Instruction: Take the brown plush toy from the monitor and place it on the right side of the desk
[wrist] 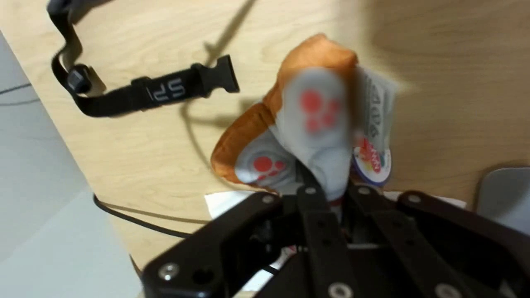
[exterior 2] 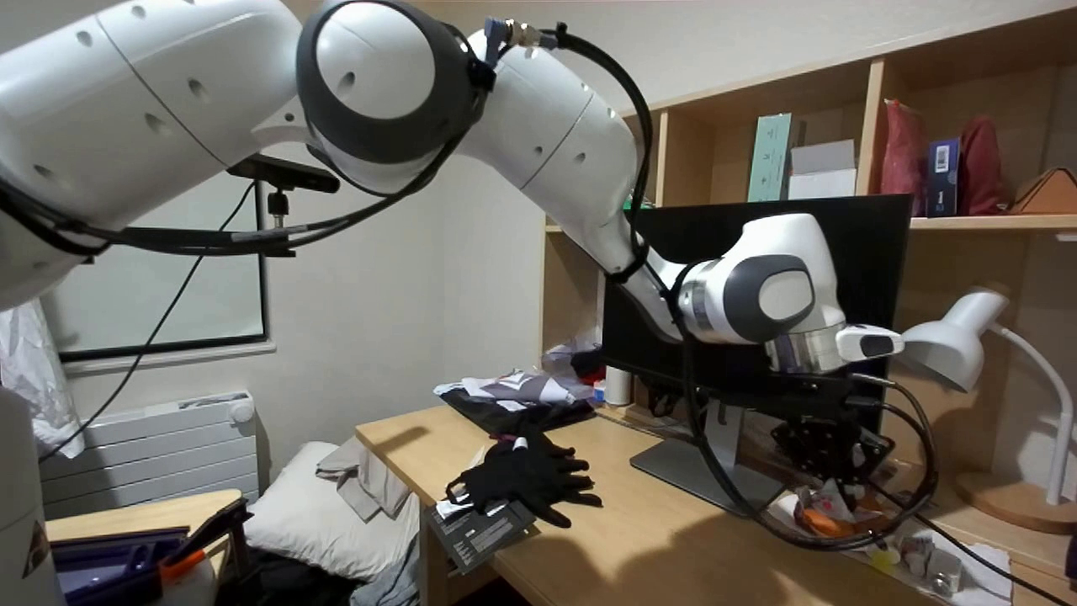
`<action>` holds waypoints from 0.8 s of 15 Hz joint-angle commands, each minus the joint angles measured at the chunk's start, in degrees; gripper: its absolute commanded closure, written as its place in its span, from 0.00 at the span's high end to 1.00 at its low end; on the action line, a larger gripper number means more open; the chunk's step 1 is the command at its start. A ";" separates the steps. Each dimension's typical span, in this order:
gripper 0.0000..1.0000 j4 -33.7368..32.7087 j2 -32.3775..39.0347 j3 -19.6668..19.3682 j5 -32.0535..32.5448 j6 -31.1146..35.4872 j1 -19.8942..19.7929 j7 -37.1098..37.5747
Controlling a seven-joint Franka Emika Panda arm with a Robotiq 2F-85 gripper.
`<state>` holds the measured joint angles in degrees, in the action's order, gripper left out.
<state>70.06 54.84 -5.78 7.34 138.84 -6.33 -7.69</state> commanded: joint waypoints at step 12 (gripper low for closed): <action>0.09 -14.48 11.80 -2.61 -12.35 -17.22 -6.52 27.48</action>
<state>61.25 63.36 -9.07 -1.90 126.21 -11.71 15.19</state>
